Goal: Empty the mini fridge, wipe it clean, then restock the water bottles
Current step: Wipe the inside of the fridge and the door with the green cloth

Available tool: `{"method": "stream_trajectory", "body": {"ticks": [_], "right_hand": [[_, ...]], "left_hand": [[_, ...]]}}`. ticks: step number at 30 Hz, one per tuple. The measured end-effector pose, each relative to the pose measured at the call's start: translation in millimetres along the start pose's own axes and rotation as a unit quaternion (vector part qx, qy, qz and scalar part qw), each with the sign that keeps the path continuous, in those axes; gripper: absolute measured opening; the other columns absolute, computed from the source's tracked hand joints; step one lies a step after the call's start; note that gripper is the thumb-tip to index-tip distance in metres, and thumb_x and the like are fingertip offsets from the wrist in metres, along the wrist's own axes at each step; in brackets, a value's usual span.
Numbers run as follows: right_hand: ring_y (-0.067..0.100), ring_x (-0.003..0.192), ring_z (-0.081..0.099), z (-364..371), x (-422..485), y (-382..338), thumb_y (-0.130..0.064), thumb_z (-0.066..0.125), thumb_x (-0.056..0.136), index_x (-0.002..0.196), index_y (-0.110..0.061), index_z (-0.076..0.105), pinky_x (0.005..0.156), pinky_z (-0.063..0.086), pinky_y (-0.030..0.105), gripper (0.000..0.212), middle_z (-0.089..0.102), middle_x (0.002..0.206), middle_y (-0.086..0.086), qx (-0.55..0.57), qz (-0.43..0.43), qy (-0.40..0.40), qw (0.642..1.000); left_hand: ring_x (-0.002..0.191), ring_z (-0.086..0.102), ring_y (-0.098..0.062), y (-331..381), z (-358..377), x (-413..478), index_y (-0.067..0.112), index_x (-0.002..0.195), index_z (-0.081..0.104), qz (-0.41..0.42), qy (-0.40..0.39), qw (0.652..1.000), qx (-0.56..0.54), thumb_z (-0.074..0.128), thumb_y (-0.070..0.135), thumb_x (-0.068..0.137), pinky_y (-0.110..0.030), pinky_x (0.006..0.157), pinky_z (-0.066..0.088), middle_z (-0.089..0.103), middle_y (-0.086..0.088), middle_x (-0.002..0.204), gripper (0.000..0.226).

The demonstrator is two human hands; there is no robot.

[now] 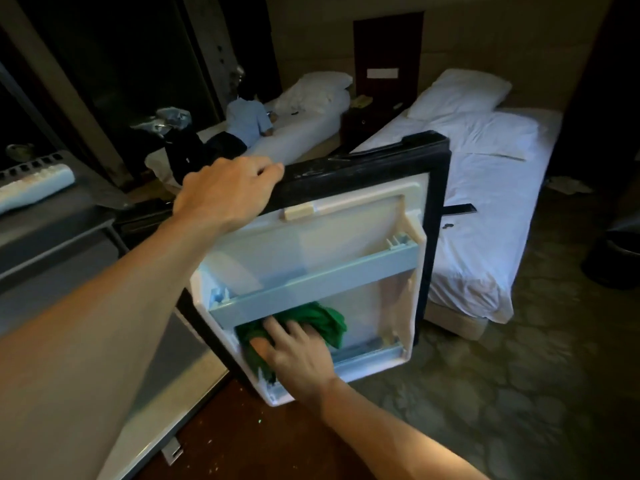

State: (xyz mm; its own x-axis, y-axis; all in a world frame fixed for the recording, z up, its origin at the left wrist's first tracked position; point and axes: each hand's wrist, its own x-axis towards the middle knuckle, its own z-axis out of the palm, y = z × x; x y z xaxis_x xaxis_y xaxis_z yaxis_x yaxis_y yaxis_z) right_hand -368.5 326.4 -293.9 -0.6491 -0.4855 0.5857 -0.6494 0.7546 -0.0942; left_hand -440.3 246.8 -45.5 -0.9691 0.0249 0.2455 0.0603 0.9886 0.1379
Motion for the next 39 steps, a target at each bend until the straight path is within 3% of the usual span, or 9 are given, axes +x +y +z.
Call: {"method": "stream_trajectory", "body": {"ticks": [6,9,12,15,20,26,30,35,39], "right_hand": [[0.023,0.065,0.059,-18,-35,50,-0.018,0.059,0.071,0.104,-0.029,0.058,0.05,0.049,0.031,0.035,0.054,0.101,0.002,-0.053,0.035,0.072,0.995],[0.032,0.071,0.058,-34,-47,88,0.001,0.075,0.055,0.11,-0.021,0.053,0.052,0.05,0.038,0.063,0.054,0.101,0.011,-0.066,0.14,0.115,0.981],[0.042,0.085,0.059,-37,-43,89,0.006,0.076,0.059,0.11,-0.016,0.052,0.057,0.053,0.043,0.06,0.053,0.112,0.017,-0.044,0.251,0.165,0.953],[0.046,0.096,0.058,-13,-36,63,-0.001,0.072,0.077,0.115,-0.016,0.048,0.07,0.054,0.05,0.047,0.054,0.118,0.021,0.06,0.395,0.204,0.894],[0.042,0.107,0.054,7,-17,22,-0.014,0.063,0.089,0.132,-0.007,0.046,0.086,0.045,0.051,0.046,0.052,0.12,0.017,0.25,0.595,0.213,0.734],[0.008,0.098,0.06,-23,14,-32,-0.03,0.065,0.081,0.117,-0.026,0.059,0.088,0.05,0.034,0.036,0.065,0.109,-0.008,0.422,0.347,0.088,0.833],[0.001,0.099,0.064,-73,-18,-19,-0.023,0.074,0.078,0.113,-0.033,0.062,0.086,0.053,0.027,0.038,0.067,0.107,-0.018,0.451,0.363,0.17,0.798],[0.011,0.098,0.063,-161,15,45,-0.022,0.07,0.083,0.119,-0.025,0.058,0.087,0.053,0.037,0.038,0.065,0.107,-0.011,0.303,0.347,0.29,0.839],[0.031,0.085,0.06,-172,84,87,-0.029,0.06,0.087,0.115,-0.025,0.052,0.064,0.045,0.036,0.03,0.065,0.091,0.007,0.063,0.36,0.2,0.909]], "left_hand": [[0.099,0.054,-0.032,0,-4,-8,0.042,0.09,0.054,0.009,-0.004,1.0,0.001,0.023,0.057,0.096,-0.044,0.08,0.037,0.062,-0.003,0.104,0.035],[0.096,0.054,-0.03,-1,-5,-4,0.042,0.085,0.054,0.005,-0.005,1.0,-0.008,0.023,0.058,0.095,-0.043,0.077,0.037,0.062,-0.002,0.098,0.036],[0.098,0.053,-0.031,-1,-5,-1,0.041,0.09,0.057,0.001,-0.003,1.0,-0.011,0.025,0.057,0.094,-0.043,0.077,0.036,0.062,-0.002,0.1,0.036],[0.093,0.052,-0.028,0,-6,-2,0.04,0.092,0.057,0.002,-0.002,1.0,-0.01,0.025,0.056,0.095,-0.043,0.077,0.037,0.061,-0.002,0.099,0.035],[0.09,0.049,-0.026,0,-4,-1,0.041,0.096,0.057,0.004,0.0,1.0,-0.002,0.025,0.055,0.096,-0.042,0.078,0.035,0.059,-0.003,0.103,0.035],[0.115,0.049,-0.038,-5,-5,13,0.039,0.119,0.053,-0.024,-0.046,0.999,0.002,0.019,0.059,0.097,-0.046,0.086,0.034,0.055,-0.011,0.128,0.045],[0.125,0.045,-0.034,-17,-12,19,0.038,0.134,0.05,-0.024,-0.088,0.995,-0.034,0.021,0.06,0.098,-0.042,0.097,0.037,0.047,-0.01,0.143,0.052],[0.133,0.037,-0.035,-25,-15,18,0.043,0.141,0.038,-0.031,-0.107,0.994,-0.015,0.016,0.063,0.097,-0.043,0.097,0.033,0.038,-0.008,0.151,0.053],[0.127,0.042,-0.033,-27,-14,15,0.042,0.133,0.046,-0.012,-0.099,0.995,-0.004,0.015,0.064,0.096,-0.04,0.084,0.03,0.045,-0.006,0.145,0.053]]}}
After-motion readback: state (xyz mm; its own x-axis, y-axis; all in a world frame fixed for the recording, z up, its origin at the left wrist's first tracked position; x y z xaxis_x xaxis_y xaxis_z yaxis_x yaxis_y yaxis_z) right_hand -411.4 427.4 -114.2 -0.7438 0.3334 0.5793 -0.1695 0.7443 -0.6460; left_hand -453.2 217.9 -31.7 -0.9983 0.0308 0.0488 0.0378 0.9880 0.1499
